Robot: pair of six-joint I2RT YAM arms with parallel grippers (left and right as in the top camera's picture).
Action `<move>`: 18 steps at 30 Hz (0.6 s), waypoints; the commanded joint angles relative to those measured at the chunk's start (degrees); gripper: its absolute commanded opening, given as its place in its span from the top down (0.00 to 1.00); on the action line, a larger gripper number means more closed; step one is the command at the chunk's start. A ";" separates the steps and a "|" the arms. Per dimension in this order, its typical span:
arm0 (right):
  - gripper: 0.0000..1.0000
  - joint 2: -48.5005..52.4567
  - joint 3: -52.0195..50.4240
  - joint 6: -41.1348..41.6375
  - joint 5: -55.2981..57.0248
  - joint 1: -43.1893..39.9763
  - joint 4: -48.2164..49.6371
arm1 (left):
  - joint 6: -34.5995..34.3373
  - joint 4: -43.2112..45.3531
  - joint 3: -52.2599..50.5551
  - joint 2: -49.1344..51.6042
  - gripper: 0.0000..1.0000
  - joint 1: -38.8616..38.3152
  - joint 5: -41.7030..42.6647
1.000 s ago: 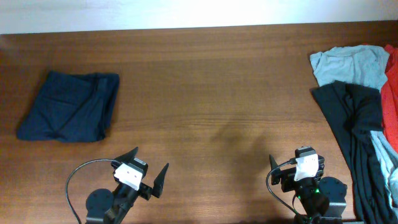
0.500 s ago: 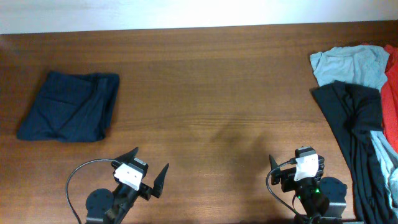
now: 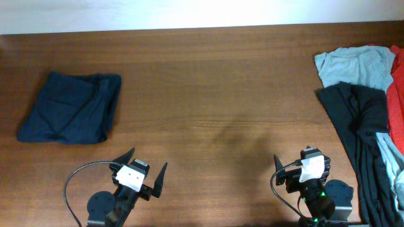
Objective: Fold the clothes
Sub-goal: 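Raise both grippers from rest and move toward the clothes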
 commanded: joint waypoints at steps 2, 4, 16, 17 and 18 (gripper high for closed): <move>0.01 -0.48 -0.31 0.35 -0.63 0.31 0.44 | 0.07 0.17 -0.48 -0.59 0.01 -0.07 2.91; 0.02 -0.48 -0.31 0.46 -3.69 0.31 1.33 | -0.37 0.15 -0.48 -0.59 0.01 -0.07 5.03; 0.01 -0.04 2.82 11.52 -14.67 0.31 17.40 | -9.22 0.13 7.82 2.38 0.01 -0.07 -6.03; 0.01 0.52 3.80 11.67 -13.11 0.31 17.20 | -9.22 0.11 9.38 4.13 0.01 -0.07 -6.29; 0.02 1.77 5.11 11.80 -11.78 0.31 16.79 | -9.25 0.02 11.34 7.02 0.01 -0.07 -6.27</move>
